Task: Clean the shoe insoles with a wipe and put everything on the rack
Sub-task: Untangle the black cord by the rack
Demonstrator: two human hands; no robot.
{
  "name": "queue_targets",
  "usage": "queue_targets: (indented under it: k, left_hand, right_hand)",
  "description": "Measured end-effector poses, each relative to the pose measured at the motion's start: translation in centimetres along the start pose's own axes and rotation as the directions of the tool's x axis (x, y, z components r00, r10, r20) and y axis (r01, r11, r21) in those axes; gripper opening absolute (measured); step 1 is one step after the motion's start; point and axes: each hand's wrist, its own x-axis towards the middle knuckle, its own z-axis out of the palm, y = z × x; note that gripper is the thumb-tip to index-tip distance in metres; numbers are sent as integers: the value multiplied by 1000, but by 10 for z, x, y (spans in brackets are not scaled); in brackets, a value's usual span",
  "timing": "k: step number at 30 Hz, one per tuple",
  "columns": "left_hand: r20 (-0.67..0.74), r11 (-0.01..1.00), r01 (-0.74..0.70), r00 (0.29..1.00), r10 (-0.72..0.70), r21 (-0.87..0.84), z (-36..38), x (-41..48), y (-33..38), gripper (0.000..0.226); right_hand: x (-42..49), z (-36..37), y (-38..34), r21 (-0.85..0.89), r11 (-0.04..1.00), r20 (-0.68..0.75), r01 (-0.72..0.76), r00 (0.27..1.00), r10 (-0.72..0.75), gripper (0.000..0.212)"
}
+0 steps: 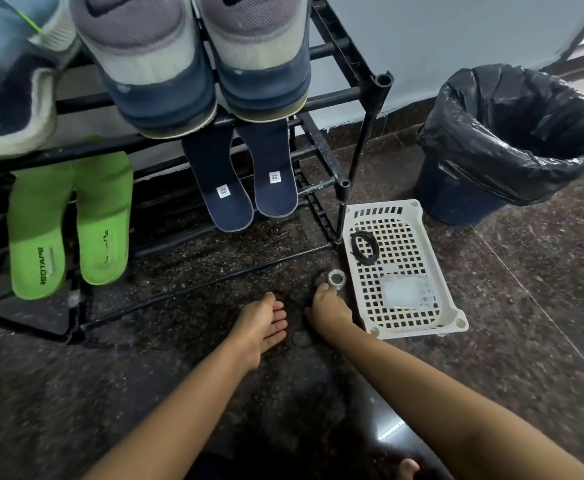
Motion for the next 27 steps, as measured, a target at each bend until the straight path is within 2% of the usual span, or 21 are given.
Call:
queue_targets:
  k: [2, 5, 10, 14, 16, 18, 21, 24, 27]
  left_hand:
    - [0, 1000, 7, 1000, -7, -5, -5, -1, 0, 32]
    - [11, 1000, 0, 1000, 0, -2, -12, -8, 1, 29]
    - [1, 995, -85, 996, 85, 56, -27, -26, 9, 18]
    - [33, 947, -221, 975, 219, 234, -43, -50, 20, 33]
    - [108, 878, -317, 948, 298, 359, -51, -66, 29, 50]
    - [177, 793, -403, 915, 363, 457, -59, -87, 38, 59]
    - [232, 712, -486, 873, 430, 508, -71, -119, 49, 44]
    - [265, 665, -527, 847, 460, 529, -82, -156, 57, 18]
    - [213, 645, -533, 834, 509, 547, -91, -188, 61, 21]
  right_hand:
    - [-2, 1, -1, -44, 999, 7, 24, 1000, -24, 39]
    - [-7, -7, -5, -81, 994, 10, 75, 997, -74, 35]
    - [-28, -44, -26, -77, 975, 44, 210, 977, -207, 46]
    - [-62, -84, -51, -48, 949, 131, 312, 944, -304, 43]
    - [-86, -109, -65, -31, 921, 154, 388, 912, -379, 35]
    - [-113, -135, -77, 37, 890, 149, 454, 878, -455, 25]
    - [-147, -172, -92, 196, 834, 109, 516, 834, -542, 12]
    - [-177, -201, -107, 315, 769, 47, 556, 800, -598, 17]
    - [-205, -225, -120, 347, 744, 42, 571, 783, -621, 17]
